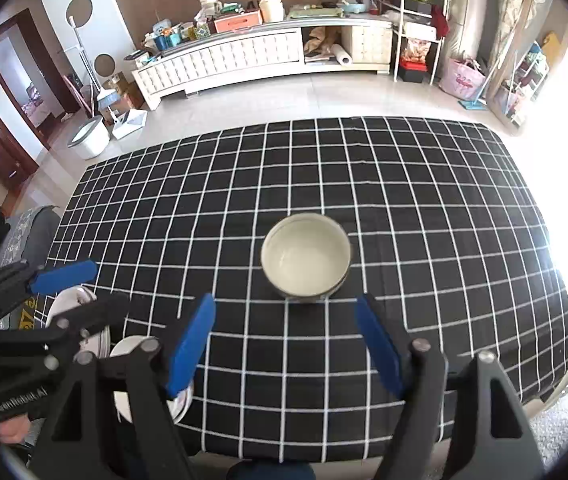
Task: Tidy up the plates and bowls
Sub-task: 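Open both grippers and move them to the pink-flower bowl, then grasp the pink-flower bowl rim with both grippers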
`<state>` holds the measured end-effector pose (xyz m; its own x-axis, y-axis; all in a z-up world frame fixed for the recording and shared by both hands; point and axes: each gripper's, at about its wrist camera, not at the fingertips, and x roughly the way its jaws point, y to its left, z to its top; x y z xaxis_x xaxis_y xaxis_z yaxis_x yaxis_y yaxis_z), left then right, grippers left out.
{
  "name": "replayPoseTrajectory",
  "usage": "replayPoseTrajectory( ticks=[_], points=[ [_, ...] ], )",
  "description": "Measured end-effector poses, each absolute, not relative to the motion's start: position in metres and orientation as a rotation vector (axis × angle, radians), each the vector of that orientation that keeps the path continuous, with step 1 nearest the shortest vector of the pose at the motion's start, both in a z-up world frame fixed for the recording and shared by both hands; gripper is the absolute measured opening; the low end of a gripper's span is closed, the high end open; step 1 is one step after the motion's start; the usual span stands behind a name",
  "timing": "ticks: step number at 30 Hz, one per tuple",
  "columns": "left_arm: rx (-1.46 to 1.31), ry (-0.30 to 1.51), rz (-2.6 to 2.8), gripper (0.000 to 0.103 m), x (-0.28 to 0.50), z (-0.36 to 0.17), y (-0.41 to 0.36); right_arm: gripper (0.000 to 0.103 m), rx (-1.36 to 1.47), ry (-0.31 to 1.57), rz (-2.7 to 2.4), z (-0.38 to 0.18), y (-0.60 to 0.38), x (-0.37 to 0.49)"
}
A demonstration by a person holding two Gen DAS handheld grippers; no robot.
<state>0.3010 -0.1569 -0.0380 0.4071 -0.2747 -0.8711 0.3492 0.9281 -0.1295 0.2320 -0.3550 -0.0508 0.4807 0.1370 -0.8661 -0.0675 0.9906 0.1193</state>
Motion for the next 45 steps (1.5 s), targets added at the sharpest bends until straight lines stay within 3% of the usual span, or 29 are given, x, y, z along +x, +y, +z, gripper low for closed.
replayPoseTrajectory(
  ticks=[8,19,22,26,29,33,34,38,45],
  points=[
    [0.12,1.144,-0.415,0.054,0.343,-0.067,-0.193,0.08,0.074,1.137,0.069,-0.078,-0.384,0.266],
    [0.049,1.333,-0.394,0.054,0.41,-0.152,-0.211,0.079,0.156,1.261,0.026,-0.138,-0.409,0.317],
    [0.058,1.348,-0.393,0.048,0.417,-0.167,-0.214,0.078,0.183,1.286,0.035,-0.15,-0.409,0.324],
    [0.101,1.349,-0.397,0.034,0.418,-0.182,-0.221,0.053,0.217,1.303,0.02,-0.162,-0.411,0.327],
    [0.106,1.363,-0.412,0.024,0.418,-0.191,-0.224,0.041,0.222,1.319,0.014,-0.169,-0.409,0.326],
    [0.12,1.345,-0.4,0.018,0.415,-0.196,-0.228,0.029,0.22,1.33,0.009,-0.169,-0.41,0.322],
    [0.125,1.342,-0.403,0.015,0.414,-0.197,-0.23,0.021,0.228,1.33,0.011,-0.17,-0.411,0.32],
    [0.139,1.346,-0.403,0.011,0.416,-0.198,-0.237,0.012,0.25,1.335,0.03,-0.17,-0.411,0.315],
    [0.134,1.338,-0.393,0.01,0.418,-0.197,-0.243,0.011,0.257,1.341,0.008,-0.171,-0.412,0.308]
  ],
)
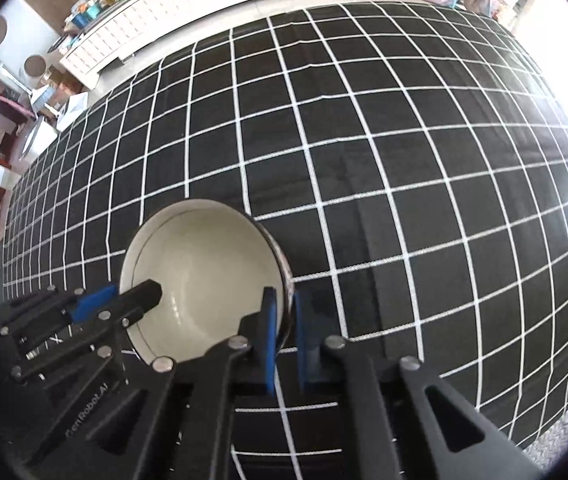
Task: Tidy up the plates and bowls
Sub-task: 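Grasp the pink-flower bowl rim with both grippers, then carry the pink-flower bowl and nest it into the cream bowl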
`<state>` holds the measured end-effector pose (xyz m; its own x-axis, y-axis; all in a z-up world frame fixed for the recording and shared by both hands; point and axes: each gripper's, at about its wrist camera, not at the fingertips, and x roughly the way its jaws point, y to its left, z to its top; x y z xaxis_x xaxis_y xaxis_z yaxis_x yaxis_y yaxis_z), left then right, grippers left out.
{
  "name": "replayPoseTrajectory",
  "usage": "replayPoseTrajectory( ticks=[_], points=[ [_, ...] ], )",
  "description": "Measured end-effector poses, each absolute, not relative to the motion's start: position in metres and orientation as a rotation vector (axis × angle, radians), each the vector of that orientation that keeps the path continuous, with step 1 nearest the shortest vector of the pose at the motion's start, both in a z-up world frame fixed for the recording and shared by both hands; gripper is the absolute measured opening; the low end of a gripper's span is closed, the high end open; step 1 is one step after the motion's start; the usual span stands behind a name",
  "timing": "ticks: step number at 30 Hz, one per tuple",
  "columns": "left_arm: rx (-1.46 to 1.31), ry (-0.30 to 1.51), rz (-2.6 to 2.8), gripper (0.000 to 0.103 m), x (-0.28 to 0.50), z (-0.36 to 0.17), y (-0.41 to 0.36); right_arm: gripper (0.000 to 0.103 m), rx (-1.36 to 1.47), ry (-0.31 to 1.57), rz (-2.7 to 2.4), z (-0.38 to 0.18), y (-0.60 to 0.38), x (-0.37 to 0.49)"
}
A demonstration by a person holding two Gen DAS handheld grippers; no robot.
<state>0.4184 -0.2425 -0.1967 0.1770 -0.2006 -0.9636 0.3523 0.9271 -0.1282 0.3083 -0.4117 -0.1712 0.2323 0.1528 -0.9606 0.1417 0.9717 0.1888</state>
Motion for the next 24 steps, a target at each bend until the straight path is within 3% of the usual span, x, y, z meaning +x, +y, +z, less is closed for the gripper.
replayPoseTrajectory(
  ticks=[11,24],
  points=[
    [0.13,1.294,-0.374,0.008,0.391,-0.154,-0.225,0.009,0.259,1.291,0.027,-0.133,-0.396,0.293],
    [0.048,1.213,-0.304,0.008,0.331,-0.068,-0.156,0.009,0.225,1.217,0.113,-0.064,-0.343,0.248]
  ],
)
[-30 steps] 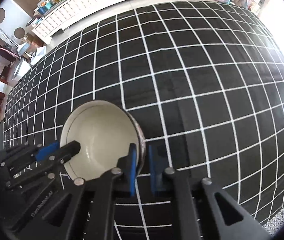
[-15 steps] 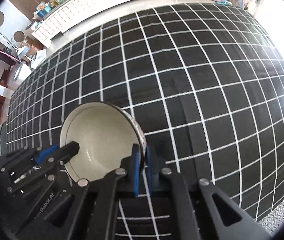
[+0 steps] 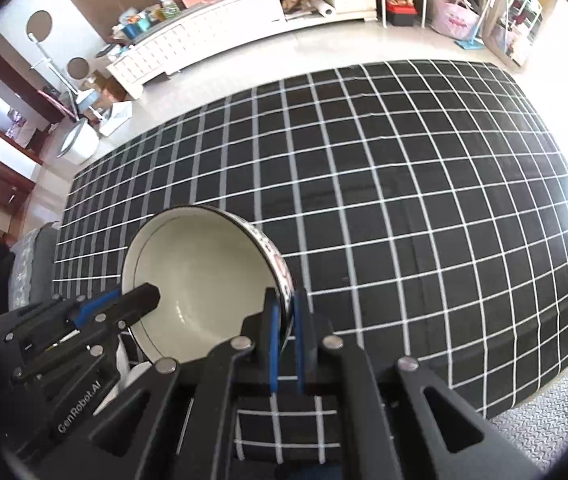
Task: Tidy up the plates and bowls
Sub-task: 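Carry the pink-flower bowl and nest it into the cream bowl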
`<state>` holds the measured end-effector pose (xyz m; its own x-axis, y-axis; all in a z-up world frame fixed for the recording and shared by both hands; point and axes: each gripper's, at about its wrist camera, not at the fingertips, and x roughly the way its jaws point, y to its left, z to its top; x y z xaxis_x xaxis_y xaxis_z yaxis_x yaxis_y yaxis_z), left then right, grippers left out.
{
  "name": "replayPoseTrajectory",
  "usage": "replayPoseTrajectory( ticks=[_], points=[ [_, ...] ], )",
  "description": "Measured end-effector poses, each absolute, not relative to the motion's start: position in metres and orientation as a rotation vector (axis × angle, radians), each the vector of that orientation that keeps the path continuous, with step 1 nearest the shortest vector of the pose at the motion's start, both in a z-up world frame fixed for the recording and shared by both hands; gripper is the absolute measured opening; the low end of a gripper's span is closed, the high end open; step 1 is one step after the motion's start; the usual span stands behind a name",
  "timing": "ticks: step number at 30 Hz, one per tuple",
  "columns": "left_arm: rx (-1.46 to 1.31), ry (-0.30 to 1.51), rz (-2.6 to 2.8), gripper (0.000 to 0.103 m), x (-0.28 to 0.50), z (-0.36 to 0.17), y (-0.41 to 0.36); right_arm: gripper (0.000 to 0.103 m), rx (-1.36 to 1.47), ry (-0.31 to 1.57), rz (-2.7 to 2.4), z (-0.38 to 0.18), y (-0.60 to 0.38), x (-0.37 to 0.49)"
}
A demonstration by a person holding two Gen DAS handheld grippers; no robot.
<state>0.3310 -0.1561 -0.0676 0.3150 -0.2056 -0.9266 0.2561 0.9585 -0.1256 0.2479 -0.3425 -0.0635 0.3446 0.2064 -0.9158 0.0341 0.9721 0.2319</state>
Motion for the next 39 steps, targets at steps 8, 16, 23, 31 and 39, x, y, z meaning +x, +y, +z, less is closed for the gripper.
replayPoseTrajectory(
  ticks=[8,16,23,31,39],
  points=[
    [0.012,1.202,-0.272,0.008,0.286,-0.057,-0.116,0.009,0.183,1.226,0.146,-0.058,-0.31,0.226],
    [-0.008,1.238,-0.259,0.008,0.253,-0.074,-0.082,0.009,0.144,1.278,0.167,-0.076,-0.272,0.204],
    [0.0,1.287,-0.25,0.008,0.234,-0.102,-0.068,0.009,0.149,1.342,0.17,-0.104,-0.25,0.193],
    [0.0,1.333,-0.248,0.008,0.227,-0.129,-0.064,0.009,0.135,1.398,0.159,-0.129,-0.238,0.188],
    [0.017,1.363,-0.254,0.008,0.226,-0.145,-0.059,0.009,0.138,1.423,0.158,-0.141,-0.236,0.188]
  ],
)
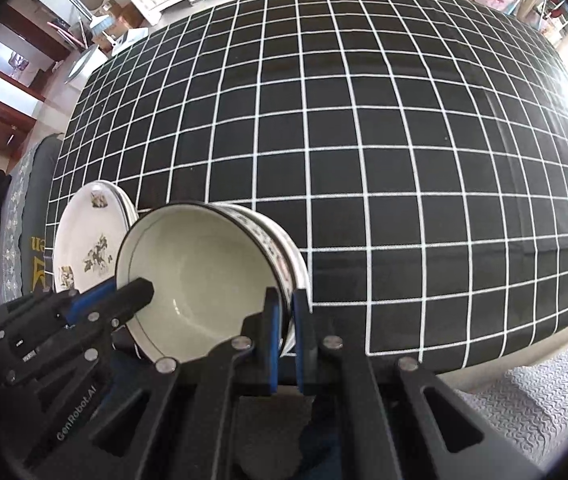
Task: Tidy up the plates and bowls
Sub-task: 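Carry the pink-flower bowl and nest it into the cream bowl, then grasp the nested bowl stack with both grippers and lift it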
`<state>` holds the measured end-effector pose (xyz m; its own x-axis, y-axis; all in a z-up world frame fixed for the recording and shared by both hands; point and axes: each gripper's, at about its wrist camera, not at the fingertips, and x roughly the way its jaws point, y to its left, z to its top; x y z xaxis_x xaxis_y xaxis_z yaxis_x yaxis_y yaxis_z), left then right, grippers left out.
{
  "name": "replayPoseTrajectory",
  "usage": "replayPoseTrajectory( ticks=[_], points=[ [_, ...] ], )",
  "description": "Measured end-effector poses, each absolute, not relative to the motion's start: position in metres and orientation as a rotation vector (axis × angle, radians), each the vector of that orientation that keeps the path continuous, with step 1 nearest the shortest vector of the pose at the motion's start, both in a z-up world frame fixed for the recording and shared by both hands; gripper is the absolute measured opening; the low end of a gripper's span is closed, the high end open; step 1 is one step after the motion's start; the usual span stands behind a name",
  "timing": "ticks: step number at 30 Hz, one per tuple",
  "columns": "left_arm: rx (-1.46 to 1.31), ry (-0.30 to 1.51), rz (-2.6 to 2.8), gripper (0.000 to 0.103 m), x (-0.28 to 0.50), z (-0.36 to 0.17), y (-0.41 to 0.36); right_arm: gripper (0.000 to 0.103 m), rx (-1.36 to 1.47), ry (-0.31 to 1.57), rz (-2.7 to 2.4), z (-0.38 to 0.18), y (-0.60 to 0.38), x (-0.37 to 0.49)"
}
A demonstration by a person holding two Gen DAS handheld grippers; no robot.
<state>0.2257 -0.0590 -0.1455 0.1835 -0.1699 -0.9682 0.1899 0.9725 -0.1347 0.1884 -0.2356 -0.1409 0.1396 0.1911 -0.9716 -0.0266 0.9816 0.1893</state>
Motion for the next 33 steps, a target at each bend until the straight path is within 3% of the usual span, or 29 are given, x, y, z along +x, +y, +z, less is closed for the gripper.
replayPoseTrajectory(
  ticks=[21,25,27,29,32,33],
  points=[
    [0.043,1.338,-0.271,0.008,0.216,-0.146,-0.063,0.01,0.018,1.382,0.188,-0.139,-0.232,0.185],
    [0.048,1.304,-0.295,0.019,0.212,-0.135,-0.06,0.012,0.012,1.331,0.198,-0.131,-0.236,0.181],
    [0.038,1.28,-0.313,0.025,0.211,-0.128,-0.057,0.023,0.007,1.318,0.205,-0.129,-0.239,0.179],
    [0.03,1.258,-0.329,0.037,0.21,-0.122,-0.053,0.049,0.002,1.297,0.205,-0.127,-0.241,0.177],
    [0.029,1.26,-0.33,0.04,0.211,-0.119,-0.046,0.069,0.009,1.237,0.193,-0.121,-0.245,0.173],
    [0.024,1.263,-0.326,0.04,0.211,-0.121,-0.043,0.071,0.021,1.213,0.189,-0.118,-0.246,0.172]
  ],
)
